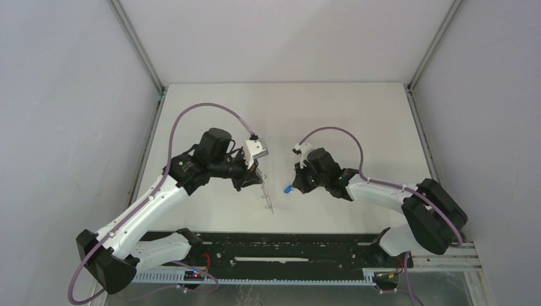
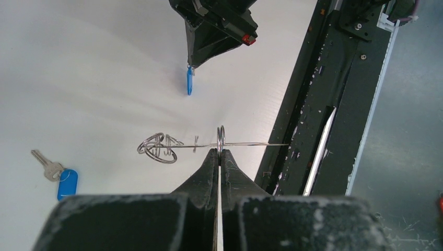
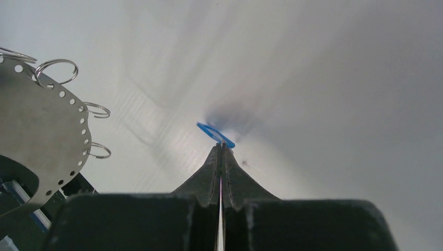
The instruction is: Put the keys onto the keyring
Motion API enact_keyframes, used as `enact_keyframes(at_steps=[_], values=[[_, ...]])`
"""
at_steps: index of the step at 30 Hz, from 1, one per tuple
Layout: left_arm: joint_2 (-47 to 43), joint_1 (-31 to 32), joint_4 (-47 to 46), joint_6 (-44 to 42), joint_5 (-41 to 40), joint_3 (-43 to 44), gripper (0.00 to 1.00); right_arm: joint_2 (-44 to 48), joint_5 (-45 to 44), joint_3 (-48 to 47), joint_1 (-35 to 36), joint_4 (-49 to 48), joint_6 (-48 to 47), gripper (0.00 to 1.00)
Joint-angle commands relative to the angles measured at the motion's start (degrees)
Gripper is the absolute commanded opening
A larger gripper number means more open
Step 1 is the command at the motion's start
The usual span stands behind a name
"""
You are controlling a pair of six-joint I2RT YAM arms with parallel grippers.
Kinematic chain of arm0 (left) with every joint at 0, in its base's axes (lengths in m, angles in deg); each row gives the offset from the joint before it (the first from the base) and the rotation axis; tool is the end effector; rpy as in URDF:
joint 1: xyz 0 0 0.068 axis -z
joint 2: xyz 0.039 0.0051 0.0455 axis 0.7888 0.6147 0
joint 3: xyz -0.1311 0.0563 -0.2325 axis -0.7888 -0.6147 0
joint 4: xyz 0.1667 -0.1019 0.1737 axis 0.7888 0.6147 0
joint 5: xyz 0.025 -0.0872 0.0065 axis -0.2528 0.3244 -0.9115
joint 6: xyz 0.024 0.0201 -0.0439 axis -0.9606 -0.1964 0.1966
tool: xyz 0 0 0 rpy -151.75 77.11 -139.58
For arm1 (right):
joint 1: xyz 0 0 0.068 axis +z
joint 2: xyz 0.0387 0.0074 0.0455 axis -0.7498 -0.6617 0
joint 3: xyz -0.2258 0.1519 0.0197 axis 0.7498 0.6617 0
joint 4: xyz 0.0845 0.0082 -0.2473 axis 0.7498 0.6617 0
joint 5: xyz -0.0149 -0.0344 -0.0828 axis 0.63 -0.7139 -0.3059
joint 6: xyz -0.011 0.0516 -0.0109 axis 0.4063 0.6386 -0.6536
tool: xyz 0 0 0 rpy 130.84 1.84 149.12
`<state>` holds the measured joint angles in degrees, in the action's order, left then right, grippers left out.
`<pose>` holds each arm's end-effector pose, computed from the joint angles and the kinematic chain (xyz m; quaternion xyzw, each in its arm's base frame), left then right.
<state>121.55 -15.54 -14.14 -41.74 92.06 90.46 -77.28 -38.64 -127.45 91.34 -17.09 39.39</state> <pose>0.1598 -0.1409 0.3271 0.4731 0.7482 -0.3137 0.3434 0.2067 0.1979 0.1835 -0.2600 0.8685 0.2516 0.3389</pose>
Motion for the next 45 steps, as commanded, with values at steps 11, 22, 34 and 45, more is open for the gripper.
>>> enact_keyframes(at_steps=[11, 22, 34, 45], values=[[-1.4, -0.4, -1.9, 1.3, 1.9, -1.2, 0.0, -4.6, 3.8, 1.0, -0.9, -1.9, 2.3, 0.0], [-1.4, -0.4, -2.0, 1.3, 2.0, -1.4, 0.0, -7.4, 1.9, 1.0, -1.2, -2.1, 3.0, 0.07], [-0.9, -0.5, -2.0, 1.4, 2.2, -0.7, 0.0, 2.5, 1.4, -0.1, -1.8, 1.4, 1.6, 0.5], [-1.1, -0.5, -2.1, 1.4, 2.1, -0.1, 0.0, 7.7, -2.3, -0.6, -4.9, 5.6, 15.1, 1.0]])
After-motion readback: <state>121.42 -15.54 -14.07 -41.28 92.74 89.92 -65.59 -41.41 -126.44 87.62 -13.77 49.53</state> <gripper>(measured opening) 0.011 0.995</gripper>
